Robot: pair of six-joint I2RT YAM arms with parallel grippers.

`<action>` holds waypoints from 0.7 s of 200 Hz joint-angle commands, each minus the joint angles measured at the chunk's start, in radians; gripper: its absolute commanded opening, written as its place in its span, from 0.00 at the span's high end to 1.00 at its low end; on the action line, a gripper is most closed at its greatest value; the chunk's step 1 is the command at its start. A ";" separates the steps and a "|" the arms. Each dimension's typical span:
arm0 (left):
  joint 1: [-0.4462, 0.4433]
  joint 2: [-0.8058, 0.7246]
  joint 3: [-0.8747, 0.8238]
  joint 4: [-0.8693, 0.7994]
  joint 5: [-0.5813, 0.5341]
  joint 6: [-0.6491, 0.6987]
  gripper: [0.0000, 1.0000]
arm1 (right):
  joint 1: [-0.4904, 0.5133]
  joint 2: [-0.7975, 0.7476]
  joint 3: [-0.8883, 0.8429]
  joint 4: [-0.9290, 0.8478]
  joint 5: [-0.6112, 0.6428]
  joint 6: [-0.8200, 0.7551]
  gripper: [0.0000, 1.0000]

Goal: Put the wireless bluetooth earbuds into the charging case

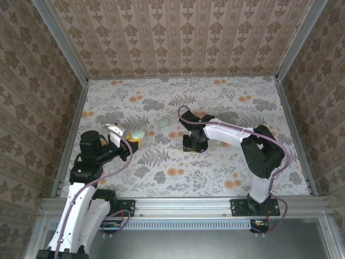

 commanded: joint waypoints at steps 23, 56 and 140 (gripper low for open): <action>-0.007 0.001 -0.013 0.044 0.033 -0.035 0.95 | -0.019 0.022 0.061 -0.022 -0.016 -0.262 0.72; -0.026 0.026 -0.025 0.095 0.065 -0.070 0.95 | -0.051 0.060 0.113 -0.075 -0.059 -0.491 0.68; -0.102 0.086 -0.012 0.104 0.034 -0.068 0.95 | -0.081 0.171 0.174 -0.109 -0.103 -0.704 0.62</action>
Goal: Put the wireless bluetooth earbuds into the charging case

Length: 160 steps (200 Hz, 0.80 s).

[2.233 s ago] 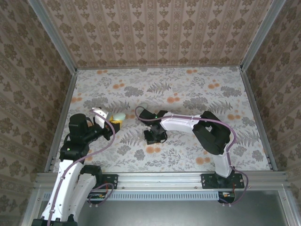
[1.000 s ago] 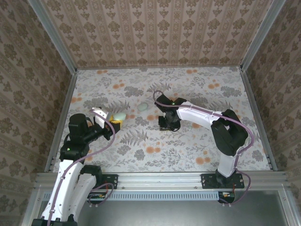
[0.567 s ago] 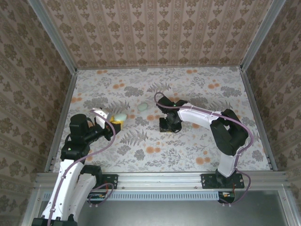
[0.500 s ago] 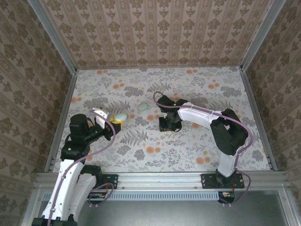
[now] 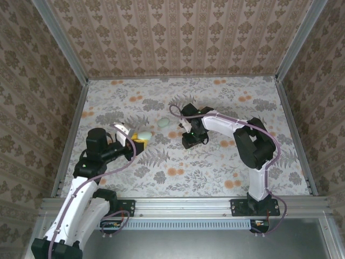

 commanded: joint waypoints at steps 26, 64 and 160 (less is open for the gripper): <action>-0.015 0.017 0.007 0.022 -0.004 -0.007 0.95 | 0.001 0.025 0.025 -0.032 -0.064 -0.090 0.61; -0.021 0.024 0.009 0.021 -0.011 -0.002 0.95 | 0.008 0.030 0.010 -0.032 -0.055 -0.096 0.61; -0.025 0.035 0.015 0.017 -0.020 0.009 0.95 | 0.040 0.041 -0.022 -0.071 0.047 -0.089 0.68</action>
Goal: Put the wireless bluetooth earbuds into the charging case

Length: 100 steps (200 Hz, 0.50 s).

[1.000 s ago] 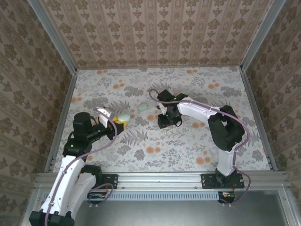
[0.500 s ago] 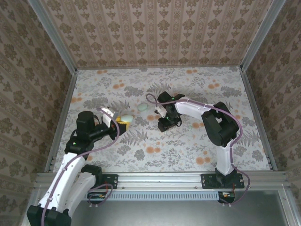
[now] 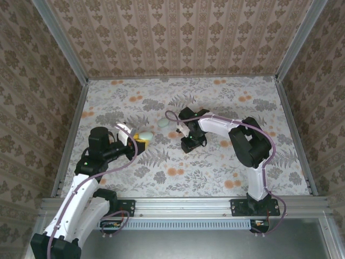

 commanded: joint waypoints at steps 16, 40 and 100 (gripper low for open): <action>-0.011 0.002 0.015 0.012 -0.004 0.009 0.95 | 0.012 -0.001 -0.021 -0.063 0.083 0.018 0.73; -0.011 0.002 0.017 0.009 -0.003 0.011 0.95 | 0.012 -0.017 -0.006 -0.088 0.133 0.075 0.81; -0.030 0.026 0.010 0.071 -0.001 -0.012 0.95 | 0.012 -0.199 -0.013 -0.099 0.124 0.311 0.85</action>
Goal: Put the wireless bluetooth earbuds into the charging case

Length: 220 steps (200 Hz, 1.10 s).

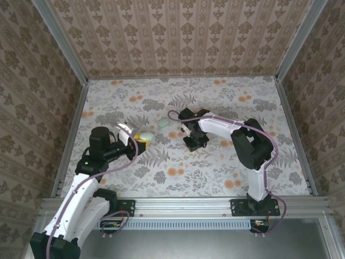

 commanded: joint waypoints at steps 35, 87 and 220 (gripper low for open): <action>-0.048 0.068 0.030 0.133 0.010 -0.019 0.95 | 0.010 -0.376 -0.075 0.106 -0.183 0.244 0.86; -0.107 0.153 0.052 0.267 0.008 -0.049 0.96 | 0.106 -0.557 -0.099 0.232 -0.283 0.359 0.87; -0.237 0.236 0.113 0.301 -0.011 -0.017 0.96 | 0.150 -0.477 0.002 0.355 -0.371 0.423 0.87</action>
